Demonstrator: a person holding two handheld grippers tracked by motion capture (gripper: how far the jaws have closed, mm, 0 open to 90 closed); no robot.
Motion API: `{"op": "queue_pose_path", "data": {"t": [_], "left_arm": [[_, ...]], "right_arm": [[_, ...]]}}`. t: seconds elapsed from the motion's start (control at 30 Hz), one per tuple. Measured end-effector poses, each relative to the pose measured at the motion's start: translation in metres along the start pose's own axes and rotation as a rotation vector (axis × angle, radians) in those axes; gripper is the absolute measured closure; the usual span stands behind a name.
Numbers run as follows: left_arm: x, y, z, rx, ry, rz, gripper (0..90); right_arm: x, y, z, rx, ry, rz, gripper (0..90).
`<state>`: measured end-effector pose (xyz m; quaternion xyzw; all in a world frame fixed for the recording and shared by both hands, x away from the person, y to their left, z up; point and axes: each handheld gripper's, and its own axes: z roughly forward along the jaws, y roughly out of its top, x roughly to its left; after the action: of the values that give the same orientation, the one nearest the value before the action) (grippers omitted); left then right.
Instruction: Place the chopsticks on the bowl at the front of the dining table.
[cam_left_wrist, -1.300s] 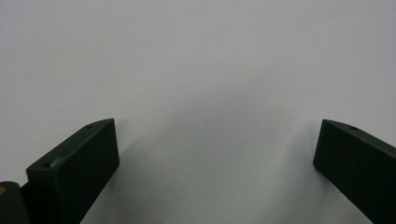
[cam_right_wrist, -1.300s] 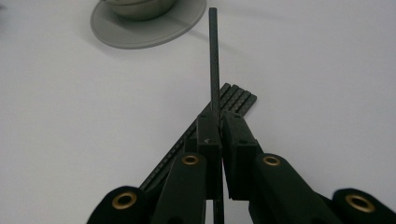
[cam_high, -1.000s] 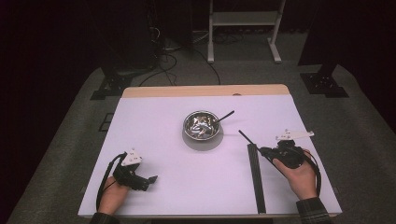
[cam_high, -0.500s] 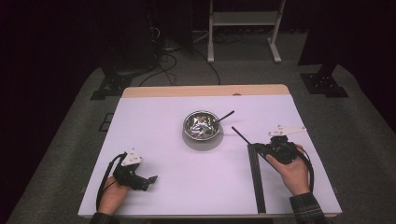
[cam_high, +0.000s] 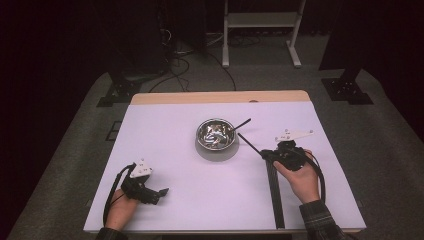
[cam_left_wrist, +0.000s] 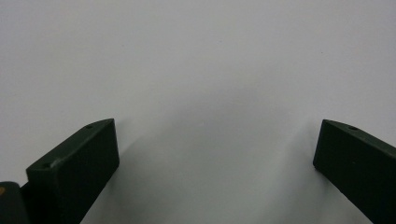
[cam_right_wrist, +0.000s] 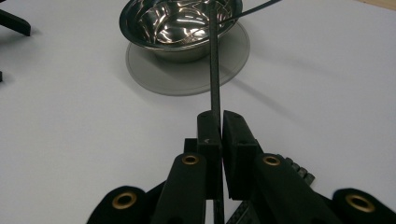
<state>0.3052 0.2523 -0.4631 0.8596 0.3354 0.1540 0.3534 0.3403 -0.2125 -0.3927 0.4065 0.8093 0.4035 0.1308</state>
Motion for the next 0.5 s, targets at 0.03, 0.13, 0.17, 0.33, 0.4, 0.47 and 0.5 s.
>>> {"op": "queue_pose_path", "data": {"t": [0.03,0.13,0.17,0.33,0.4,0.47,0.5], "left_arm": [[0.0,0.0,0.0,0.0,0.0,0.001,0.0],[0.0,0.0,0.0,-0.001,0.0,0.001,0.0],[0.0,0.0,0.0,-0.001,0.0,0.0,0.0],[0.0,0.0,0.0,-0.002,-0.001,-0.003,0.0],[0.0,0.0,0.0,-0.003,-0.001,-0.004,0.0],[0.0,0.0,0.0,-0.002,-0.001,-0.003,0.0],[0.0,0.0,0.0,0.0,-0.001,0.0,0.0]], "right_arm": [[0.0,0.002,0.002,0.001,0.001,-0.001,85.9],[0.002,0.007,0.008,0.004,0.004,-0.004,85.9],[0.003,0.009,0.01,0.003,0.005,-0.004,85.9],[0.006,0.021,0.02,0.0,0.021,0.001,85.9],[0.008,0.025,0.024,-0.003,0.024,0.0,85.9],[0.008,0.03,0.028,-0.004,0.029,-0.002,85.9],[0.009,0.032,0.029,-0.007,0.032,-0.001,85.9]]}}
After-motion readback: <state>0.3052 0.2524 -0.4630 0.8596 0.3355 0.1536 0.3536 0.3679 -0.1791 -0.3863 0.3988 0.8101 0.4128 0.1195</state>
